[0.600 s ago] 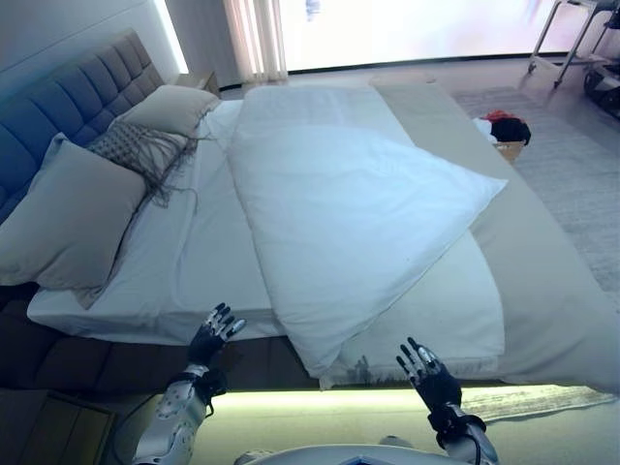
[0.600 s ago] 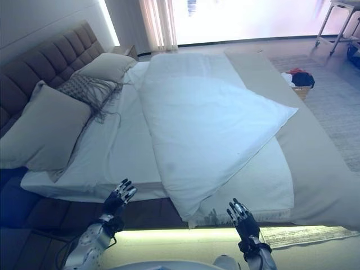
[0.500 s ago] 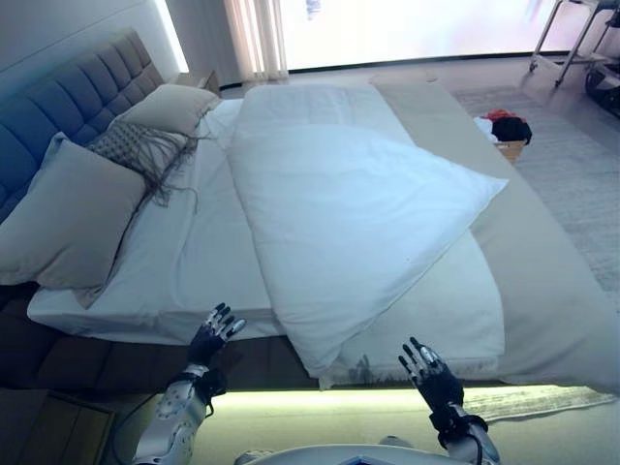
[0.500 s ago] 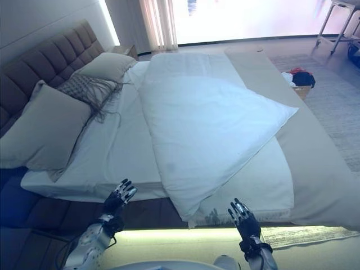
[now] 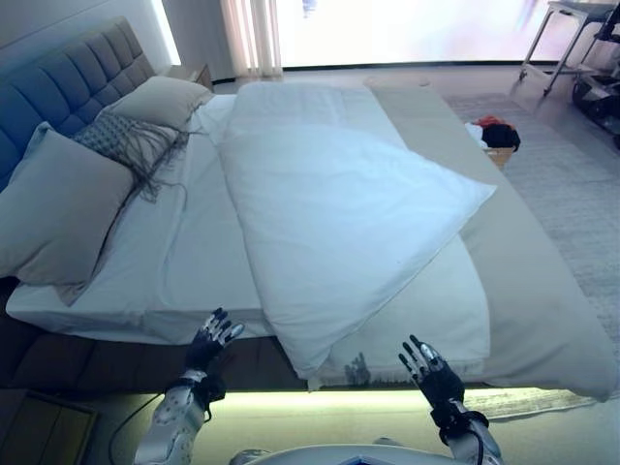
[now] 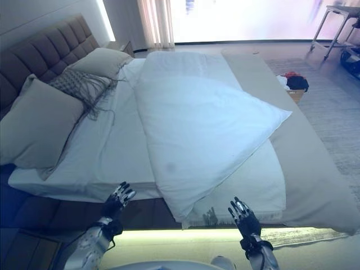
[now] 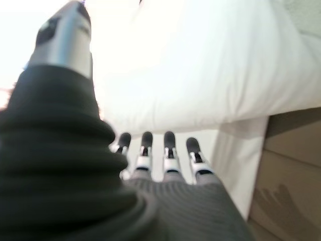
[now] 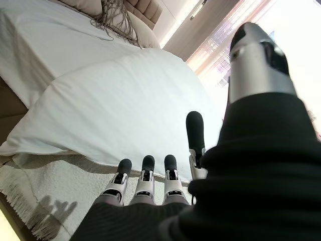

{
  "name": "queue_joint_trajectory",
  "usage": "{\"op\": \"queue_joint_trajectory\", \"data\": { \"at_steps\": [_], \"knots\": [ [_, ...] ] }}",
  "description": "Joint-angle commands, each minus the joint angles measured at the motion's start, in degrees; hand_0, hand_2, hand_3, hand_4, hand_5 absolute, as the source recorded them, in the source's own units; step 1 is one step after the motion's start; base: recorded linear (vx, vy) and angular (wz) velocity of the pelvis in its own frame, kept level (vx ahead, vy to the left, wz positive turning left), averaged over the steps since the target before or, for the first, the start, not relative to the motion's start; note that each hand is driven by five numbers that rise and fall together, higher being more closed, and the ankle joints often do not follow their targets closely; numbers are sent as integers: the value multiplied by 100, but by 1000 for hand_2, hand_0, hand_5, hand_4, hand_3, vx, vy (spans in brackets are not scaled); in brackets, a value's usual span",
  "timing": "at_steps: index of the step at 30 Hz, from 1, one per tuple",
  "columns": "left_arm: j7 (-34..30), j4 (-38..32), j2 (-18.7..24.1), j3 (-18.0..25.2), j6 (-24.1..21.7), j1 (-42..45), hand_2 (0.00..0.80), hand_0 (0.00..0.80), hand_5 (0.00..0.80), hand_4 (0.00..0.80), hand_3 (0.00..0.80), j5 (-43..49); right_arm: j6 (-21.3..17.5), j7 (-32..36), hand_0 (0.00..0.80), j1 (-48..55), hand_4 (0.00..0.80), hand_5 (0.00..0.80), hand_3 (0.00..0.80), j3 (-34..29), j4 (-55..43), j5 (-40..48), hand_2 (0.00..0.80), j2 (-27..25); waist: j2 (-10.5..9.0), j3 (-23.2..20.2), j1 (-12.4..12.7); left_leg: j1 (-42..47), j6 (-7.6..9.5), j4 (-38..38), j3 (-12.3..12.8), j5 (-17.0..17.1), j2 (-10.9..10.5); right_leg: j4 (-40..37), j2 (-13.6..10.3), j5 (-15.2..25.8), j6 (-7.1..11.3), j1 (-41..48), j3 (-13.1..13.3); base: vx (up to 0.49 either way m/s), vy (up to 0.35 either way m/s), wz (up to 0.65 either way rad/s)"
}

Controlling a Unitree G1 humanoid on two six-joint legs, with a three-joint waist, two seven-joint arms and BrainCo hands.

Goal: Make the bed neatly

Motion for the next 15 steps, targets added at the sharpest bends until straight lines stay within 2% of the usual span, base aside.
{"op": "queue_joint_trajectory", "data": {
  "at_steps": [1, 4, 9, 10, 13, 14, 15],
  "knots": [
    [-232, -554, 243, 524, -235, 41, 0, 0, 0, 0, 0, -4, -16, 71, 0, -166, 0, 0, 0, -119, -129, 41, 0, 89, -341, 126, 146, -340, -31, 236, -144, -99, -72, -2685, -190, 2074, 687, 1150, 26, 45, 127, -9],
    [-273, -561, 253, 437, -198, -28, 0, 0, 0, 0, 0, -44, -49, 57, 0, -136, 0, 0, 0, -197, -34, 63, 0, 95, -279, 123, 59, -280, -13, 107, -15, -24, -58, -2575, -292, 2084, 732, 1110, 6, 35, 138, 1],
    [-157, -562, 268, 303, -179, -150, 0, 0, 0, 0, 0, -11, -32, 140, 0, -142, 0, 0, 0, -163, -139, -209, 0, 204, -243, 179, 13, -214, 123, 51, -82, -94, -261, -2124, -664, 2128, 835, 945, 20, 31, 149, 9],
    [-154, -559, 269, 300, -181, -155, 0, 0, 0, 0, 0, -12, -28, 136, 0, -143, 0, 0, 0, -160, -145, -214, 0, 208, -245, 180, 13, -217, 129, 57, -84, -99, -269, -2105, -678, 2128, 837, 935, 25, 10, 136, 16],
    [-67, -545, 308, 258, -158, -289, 0, 0, 0, 0, 0, -87, -65, -13, 0, -212, 0, 0, 0, -92, -180, -251, 0, 260, -254, 229, 19, -296, 320, 242, -181, -251, -451, -1581, -994, 2277, 846, 707, 136, -4, 203, 17],
    [-34, -505, 320, 218, -164, -344, 0, 0, 0, 0, 0, -130, -96, -93, 0, -272, 0, 0, 0, -97, -177, -210, 0, 256, -248, 261, 47, -337, 419, 317, -291, -299, -577, -1267, -1136, 2413, 826, 575, 179, -7, 216, 21],
    [-23, -499, 325, 206, -163, -360, 0, 0, 0, 0, 0, -142, -107, -105, 0, -290, 0, 0, 0, -98, -176, -193, 0, 254, -249, 267, 56, -353, 439, 335, -315, -306, -608, -1203, -1163, 2436, 821, 537, 197, -15, 250, 28]
  ]
}}
